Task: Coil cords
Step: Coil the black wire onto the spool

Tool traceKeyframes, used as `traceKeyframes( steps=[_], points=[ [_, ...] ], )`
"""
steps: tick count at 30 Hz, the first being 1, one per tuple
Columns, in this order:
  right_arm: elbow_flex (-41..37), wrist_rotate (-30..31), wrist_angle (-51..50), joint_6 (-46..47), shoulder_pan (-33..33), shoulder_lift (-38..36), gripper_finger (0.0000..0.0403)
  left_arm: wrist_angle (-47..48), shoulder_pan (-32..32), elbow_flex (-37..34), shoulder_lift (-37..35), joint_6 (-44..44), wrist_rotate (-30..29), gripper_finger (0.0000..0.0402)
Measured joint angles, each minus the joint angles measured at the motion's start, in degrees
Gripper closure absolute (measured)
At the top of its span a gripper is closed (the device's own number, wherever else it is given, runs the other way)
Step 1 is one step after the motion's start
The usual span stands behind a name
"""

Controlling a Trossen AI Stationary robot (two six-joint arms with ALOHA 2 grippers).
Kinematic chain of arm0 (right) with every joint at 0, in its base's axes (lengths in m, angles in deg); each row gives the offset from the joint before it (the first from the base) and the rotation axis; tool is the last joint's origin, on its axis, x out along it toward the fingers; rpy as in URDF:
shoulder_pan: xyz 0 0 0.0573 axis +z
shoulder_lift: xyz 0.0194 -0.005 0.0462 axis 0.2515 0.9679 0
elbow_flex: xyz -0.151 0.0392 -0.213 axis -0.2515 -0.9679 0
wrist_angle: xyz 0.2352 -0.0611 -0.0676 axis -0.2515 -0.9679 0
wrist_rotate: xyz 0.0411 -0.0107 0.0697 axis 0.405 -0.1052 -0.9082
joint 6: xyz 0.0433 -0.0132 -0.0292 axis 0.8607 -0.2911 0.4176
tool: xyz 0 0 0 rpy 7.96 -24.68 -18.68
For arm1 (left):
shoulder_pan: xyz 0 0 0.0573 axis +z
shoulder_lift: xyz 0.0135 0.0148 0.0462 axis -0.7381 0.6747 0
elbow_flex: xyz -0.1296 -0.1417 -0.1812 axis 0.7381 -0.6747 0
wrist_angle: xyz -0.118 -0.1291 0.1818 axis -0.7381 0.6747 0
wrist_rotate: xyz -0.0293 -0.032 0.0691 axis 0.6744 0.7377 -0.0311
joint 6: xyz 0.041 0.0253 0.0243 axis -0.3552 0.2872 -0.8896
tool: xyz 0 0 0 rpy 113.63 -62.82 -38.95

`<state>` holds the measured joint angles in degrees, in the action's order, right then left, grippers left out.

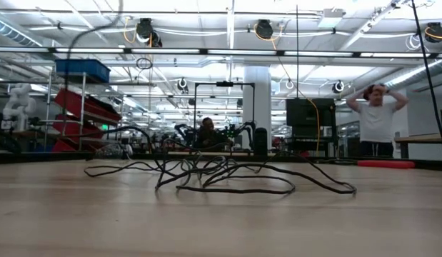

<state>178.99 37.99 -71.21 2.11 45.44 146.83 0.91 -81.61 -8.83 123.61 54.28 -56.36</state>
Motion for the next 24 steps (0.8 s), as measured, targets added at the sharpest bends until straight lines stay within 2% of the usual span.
traceKeyframes(
  steps=[5,11,17,24],
  points=[
    [0.0,8.9,2.5,-0.3,0.0,1.8,0.0403,-5.8,3.6,0.0,2.5,-0.1,-0.4,0.0400],
    [0.0,10.6,6.2,-1.8,-1.0,3.4,0.0403,-7.6,6.9,0.0,4.8,-0.5,-6.9,0.0400],
    [0.0,20.0,5.9,-2.8,-1.8,5.3,0.0403,-11.0,7.3,0.0,5.0,-2.3,-9.9,0.0400],
    [0.0,21.4,6.4,-3.0,-4.7,9.0,0.0403,-16.7,7.3,0.0,5.0,-5.1,-10.3,0.0400]
  ],
)
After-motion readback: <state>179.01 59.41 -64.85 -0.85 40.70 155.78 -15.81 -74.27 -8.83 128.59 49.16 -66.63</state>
